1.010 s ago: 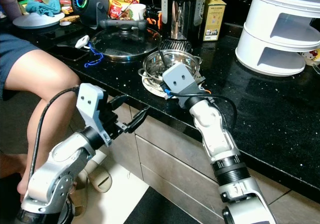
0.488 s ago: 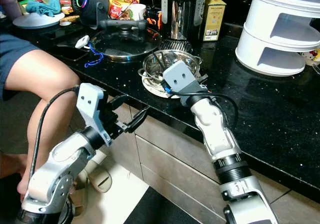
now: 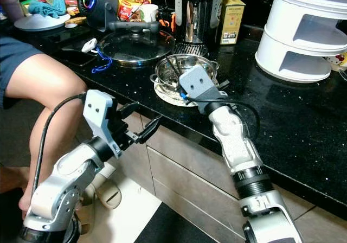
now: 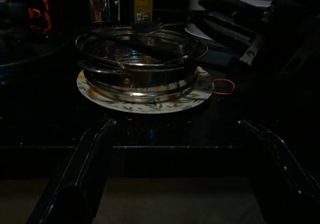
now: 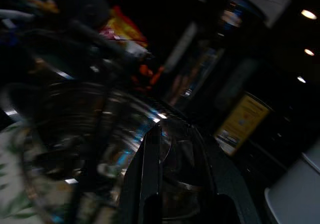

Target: Kitchen organization

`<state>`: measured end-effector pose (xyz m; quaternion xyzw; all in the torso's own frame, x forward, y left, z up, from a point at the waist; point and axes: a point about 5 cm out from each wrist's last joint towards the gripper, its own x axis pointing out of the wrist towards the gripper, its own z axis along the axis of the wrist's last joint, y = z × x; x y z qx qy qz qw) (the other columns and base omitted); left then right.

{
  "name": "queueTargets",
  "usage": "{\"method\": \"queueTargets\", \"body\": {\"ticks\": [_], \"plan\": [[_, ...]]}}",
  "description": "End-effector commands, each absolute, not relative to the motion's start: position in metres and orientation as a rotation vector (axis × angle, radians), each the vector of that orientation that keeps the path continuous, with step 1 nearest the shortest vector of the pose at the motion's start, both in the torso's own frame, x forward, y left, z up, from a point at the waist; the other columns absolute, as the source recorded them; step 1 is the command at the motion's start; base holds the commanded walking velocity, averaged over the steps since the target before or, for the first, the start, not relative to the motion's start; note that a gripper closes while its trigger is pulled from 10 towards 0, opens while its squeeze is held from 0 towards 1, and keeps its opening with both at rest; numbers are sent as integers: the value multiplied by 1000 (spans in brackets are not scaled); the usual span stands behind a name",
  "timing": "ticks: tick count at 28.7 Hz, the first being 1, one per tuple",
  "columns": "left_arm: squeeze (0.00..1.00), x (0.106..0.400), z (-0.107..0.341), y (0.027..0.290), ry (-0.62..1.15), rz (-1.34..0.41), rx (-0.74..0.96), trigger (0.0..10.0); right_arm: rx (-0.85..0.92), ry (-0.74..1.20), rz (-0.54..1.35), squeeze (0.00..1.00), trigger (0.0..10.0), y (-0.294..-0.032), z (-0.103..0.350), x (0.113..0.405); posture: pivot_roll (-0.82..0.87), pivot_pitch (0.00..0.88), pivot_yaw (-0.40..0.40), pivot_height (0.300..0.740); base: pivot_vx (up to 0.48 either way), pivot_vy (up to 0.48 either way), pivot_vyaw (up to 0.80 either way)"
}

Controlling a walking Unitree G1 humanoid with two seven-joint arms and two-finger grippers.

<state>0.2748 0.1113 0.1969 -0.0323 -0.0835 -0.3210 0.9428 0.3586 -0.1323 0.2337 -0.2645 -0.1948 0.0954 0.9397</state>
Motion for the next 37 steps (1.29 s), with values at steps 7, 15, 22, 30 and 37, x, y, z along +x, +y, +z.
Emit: {"method": "queueTargets", "body": {"ticks": [7, 15, 22, 30, 37], "plan": [[0, 275, 200, 106, -193, -671, -59, 10000, -274, -399, 154, 0, 0, -144, 243, 361, 51, 48, -17, 740, 0, 0, 0], [0, 274, 201, 103, -208, -675, -64, 10000, -44, -411, 196, 0, 0, -143, 249, 359, 53, 46, -14, 740, 0, 0, 0], [0, 274, 202, 103, -209, -672, -74, 10000, 108, -422, 293, 0, 0, -138, 253, 355, 48, 51, -11, 740, 0, 0, 0], [0, 275, 202, 103, -215, -661, -82, 10000, 354, -456, 344, 0, 10000, -141, 262, 351, 50, 51, -13, 740, 0, 0, 0], [0, 275, 203, 99, -221, -667, -89, 10000, 405, -456, 172, 0, 10000, -177, 265, 357, 46, 49, -13, 740, 0, 0, 0]]}}
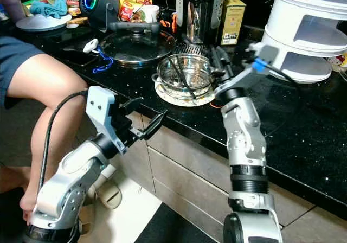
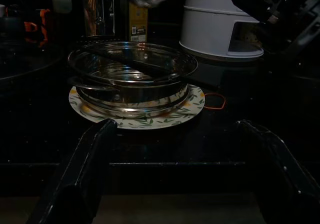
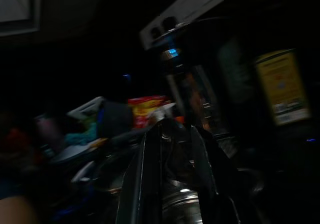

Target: Kitchen organization

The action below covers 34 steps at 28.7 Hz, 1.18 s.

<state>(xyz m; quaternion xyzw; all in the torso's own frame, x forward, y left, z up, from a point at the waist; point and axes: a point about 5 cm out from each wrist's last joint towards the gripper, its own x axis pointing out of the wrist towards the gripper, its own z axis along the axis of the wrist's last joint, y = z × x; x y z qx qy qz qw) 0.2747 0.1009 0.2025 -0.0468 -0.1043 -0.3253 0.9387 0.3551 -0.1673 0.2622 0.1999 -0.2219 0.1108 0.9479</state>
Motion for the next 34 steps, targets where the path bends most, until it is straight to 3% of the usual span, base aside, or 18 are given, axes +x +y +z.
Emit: {"method": "queueTargets", "body": {"ticks": [1, 3, 6, 19, 25, 34], "plan": [[0, 275, 203, 99, -221, -667, -89, 10000, 405, -456, 172, 0, 10000, -177, 265, 357, 46, 49, -13, 740, 0, 0, 0], [0, 274, 204, 96, -225, -679, -98, 10000, 396, -449, 79, 0, 10000, -199, 266, 361, 44, 48, -11, 740, 0, 0, -788], [0, 273, 205, 92, -227, -713, -108, 10000, 395, -456, 36, 0, 10000, -212, 268, 360, 42, 48, -12, 740, 0, 0, -788], [0, 261, 206, 78, -226, -836, -141, 10000, 388, -468, 2, 0, 10000, -221, 272, 360, 44, 48, -10, 740, 0, 0, -789], [0, 263, 207, 80, -233, -832, -136, 10000, 138, -409, -227, 0, 10000, -249, 271, 362, 43, 47, -10, 740, 0, 0, -792], [0, 264, 207, 80, -241, -818, -131, 10000, 25, -362, -284, 0, 10000, -256, 266, 363, 40, 40, -12, 740, 0, 0, -796]]}}
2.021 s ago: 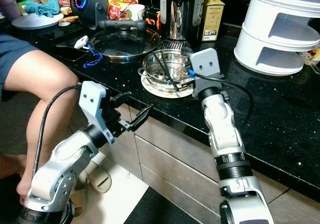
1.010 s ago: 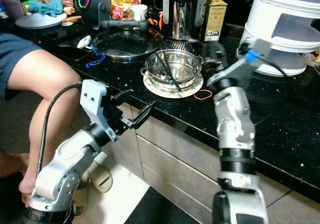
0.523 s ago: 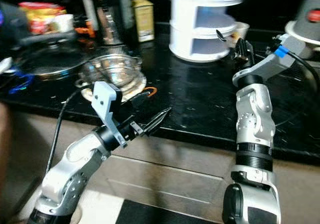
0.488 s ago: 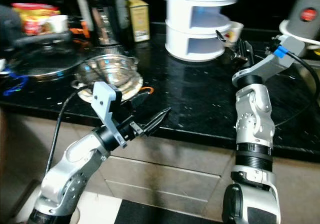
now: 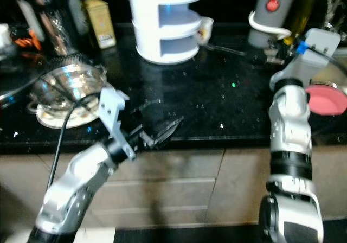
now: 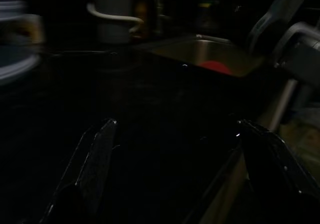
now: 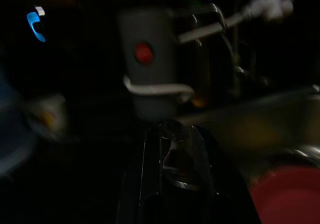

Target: Kitchen organization

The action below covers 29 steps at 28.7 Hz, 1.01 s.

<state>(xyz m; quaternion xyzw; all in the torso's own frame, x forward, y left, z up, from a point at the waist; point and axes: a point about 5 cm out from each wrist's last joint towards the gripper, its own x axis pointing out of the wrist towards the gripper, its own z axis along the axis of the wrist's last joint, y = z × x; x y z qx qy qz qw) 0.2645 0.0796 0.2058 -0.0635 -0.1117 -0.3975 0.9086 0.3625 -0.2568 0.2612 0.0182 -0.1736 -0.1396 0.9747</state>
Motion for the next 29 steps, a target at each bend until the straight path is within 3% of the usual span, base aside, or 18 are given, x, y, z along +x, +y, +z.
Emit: {"method": "queueTargets", "body": {"ticks": [1, 10, 17, 29], "plan": [[0, 265, 207, 81, -243, -809, -125, 10000, 6, -351, -280, 0, 10000, -255, 265, 364, 39, 36, -11, 740, 0, 0, -788], [0, 274, 211, 89, -268, -718, -93, 10000, -47, -338, -258, 0, 10000, -244, 260, 369, 39, 24, -9, 740, 0, 0, -774], [0, 281, 212, 96, -275, -647, -94, 10000, -41, -370, -170, 0, 10000, -229, 262, 369, 38, 20, -10, 740, 0, 0, 0], [0, 287, 213, 104, -282, -559, -104, 10000, -84, -406, 76, 0, 10000, -186, 258, 365, 36, 35, -12, 740, 0, -399, 0]]}}
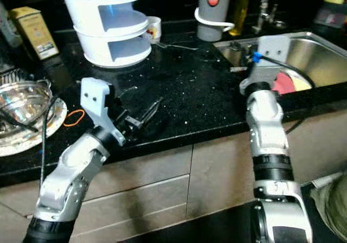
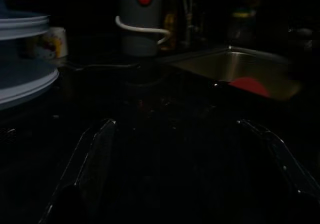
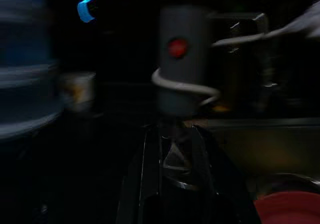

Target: Kitchen organization

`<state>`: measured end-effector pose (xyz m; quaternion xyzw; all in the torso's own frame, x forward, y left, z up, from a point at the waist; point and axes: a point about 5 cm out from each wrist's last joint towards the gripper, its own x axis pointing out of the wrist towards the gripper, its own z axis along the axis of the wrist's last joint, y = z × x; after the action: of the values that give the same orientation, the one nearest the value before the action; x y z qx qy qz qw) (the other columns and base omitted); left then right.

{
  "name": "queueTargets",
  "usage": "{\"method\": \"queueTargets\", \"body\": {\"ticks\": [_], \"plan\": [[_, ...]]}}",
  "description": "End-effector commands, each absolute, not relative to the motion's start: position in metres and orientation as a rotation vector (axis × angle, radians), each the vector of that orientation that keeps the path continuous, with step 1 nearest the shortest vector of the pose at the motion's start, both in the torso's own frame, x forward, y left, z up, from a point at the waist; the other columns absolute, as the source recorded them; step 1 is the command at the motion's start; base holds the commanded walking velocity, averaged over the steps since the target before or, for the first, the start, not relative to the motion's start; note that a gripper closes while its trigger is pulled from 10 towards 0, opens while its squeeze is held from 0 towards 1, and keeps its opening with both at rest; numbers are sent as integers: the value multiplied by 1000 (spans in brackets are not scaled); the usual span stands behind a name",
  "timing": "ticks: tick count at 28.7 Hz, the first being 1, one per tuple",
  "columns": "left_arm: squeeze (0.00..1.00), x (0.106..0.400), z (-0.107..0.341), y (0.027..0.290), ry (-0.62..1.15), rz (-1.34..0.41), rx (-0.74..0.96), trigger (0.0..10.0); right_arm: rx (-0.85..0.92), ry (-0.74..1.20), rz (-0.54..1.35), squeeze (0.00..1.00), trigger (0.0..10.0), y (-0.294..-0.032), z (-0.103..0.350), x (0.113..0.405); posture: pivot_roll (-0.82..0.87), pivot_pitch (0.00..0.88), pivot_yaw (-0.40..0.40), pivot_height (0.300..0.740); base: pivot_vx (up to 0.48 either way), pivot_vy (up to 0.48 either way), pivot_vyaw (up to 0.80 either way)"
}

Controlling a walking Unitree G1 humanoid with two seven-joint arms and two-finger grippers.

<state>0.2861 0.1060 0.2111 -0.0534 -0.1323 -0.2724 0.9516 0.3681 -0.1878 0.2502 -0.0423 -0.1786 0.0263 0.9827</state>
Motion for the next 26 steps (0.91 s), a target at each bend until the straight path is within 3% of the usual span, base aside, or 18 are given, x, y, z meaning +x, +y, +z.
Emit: {"method": "queueTargets", "body": {"ticks": [1, 4, 14, 26], "plan": [[0, 287, 213, 104, -282, -559, -104, 10000, -84, -406, 76, 0, 10000, -186, 258, 365, 36, 35, -12, 740, 0, -454, 0], [0, 287, 213, 104, -282, -555, -104, 10000, -95, -426, 128, 0, 10000, -179, 259, 362, 36, 38, -14, 740, 0, -455, 0], [0, 288, 215, 107, -290, -537, -103, 10000, -107, -426, 155, 0, 10000, -174, 258, 360, 34, 35, -20, 740, 0, -463, 799], [0, 290, 215, 108, -296, -522, -104, 10000, -123, -409, 141, 0, 10000, -177, 257, 361, 31, 35, -26, 740, 0, -467, 0]]}}
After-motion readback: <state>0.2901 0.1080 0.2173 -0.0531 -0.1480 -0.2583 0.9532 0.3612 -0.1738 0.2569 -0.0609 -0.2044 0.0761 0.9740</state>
